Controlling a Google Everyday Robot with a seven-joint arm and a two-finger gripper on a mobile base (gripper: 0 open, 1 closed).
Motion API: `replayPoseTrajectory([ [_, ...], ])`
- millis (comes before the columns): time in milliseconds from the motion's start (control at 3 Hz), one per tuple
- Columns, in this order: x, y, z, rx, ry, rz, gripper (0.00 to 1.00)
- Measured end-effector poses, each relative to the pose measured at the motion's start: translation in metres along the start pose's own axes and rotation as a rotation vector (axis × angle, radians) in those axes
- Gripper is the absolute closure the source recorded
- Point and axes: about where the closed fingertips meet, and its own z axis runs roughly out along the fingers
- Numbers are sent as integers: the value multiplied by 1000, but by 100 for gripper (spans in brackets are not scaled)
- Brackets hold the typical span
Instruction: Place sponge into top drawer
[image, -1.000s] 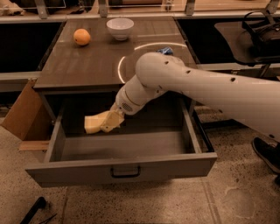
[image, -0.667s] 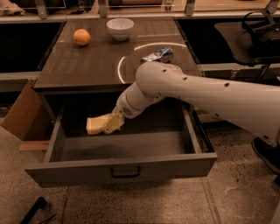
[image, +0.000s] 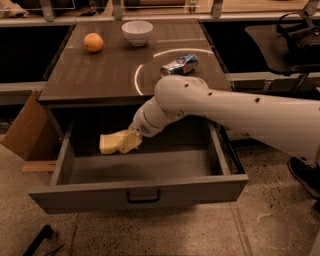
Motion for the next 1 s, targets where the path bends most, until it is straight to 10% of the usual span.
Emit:
replayPoseTrajectory([
  [1000, 27, -28, 39, 40, -63, 7, 37],
])
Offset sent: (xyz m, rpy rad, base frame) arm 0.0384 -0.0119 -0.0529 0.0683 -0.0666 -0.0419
